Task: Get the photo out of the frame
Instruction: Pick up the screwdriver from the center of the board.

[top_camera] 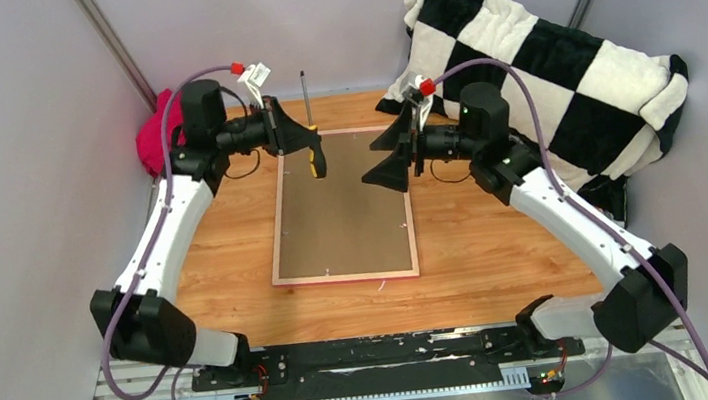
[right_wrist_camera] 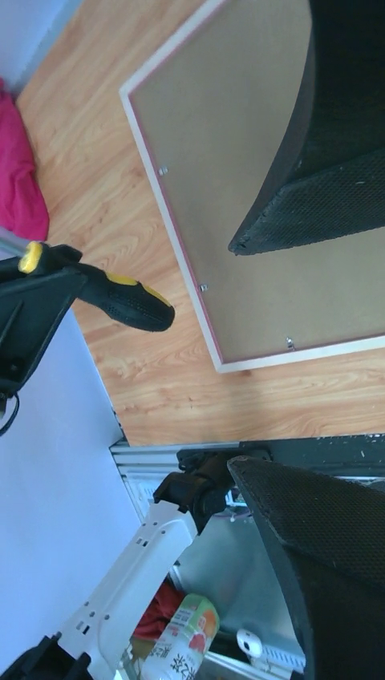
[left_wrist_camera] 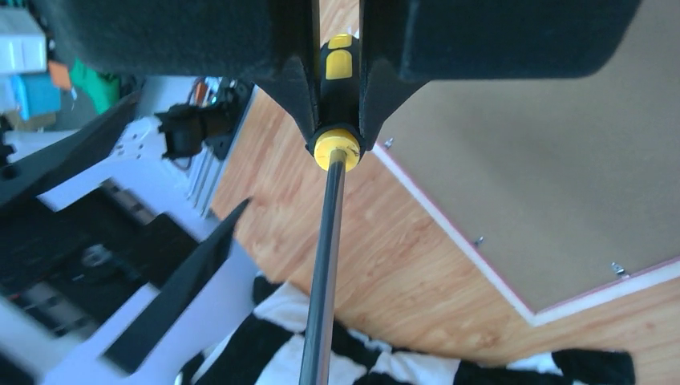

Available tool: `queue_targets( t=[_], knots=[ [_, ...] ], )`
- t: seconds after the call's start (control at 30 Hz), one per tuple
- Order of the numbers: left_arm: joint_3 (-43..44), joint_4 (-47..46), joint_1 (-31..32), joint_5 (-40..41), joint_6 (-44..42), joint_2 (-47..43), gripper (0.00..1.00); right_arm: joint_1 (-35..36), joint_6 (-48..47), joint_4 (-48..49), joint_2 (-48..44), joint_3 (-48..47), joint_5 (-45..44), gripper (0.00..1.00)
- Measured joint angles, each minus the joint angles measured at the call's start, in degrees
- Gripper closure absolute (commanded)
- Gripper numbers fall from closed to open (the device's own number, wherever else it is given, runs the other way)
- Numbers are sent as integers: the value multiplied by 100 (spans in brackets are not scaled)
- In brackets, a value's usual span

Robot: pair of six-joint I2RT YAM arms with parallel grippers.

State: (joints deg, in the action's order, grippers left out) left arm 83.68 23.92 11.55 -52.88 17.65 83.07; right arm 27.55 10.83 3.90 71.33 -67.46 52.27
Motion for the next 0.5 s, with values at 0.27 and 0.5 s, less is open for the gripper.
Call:
queue_targets(
  t=[0.27,0.5],
  knots=[
    [-901,-2302,627,511,1561,-1088,100,243,540,911,308,459,-282,5],
    [-1390,-2994,859,533,1880,-1386,100,240,1231,2240,306,1032,162,5]
  ],
)
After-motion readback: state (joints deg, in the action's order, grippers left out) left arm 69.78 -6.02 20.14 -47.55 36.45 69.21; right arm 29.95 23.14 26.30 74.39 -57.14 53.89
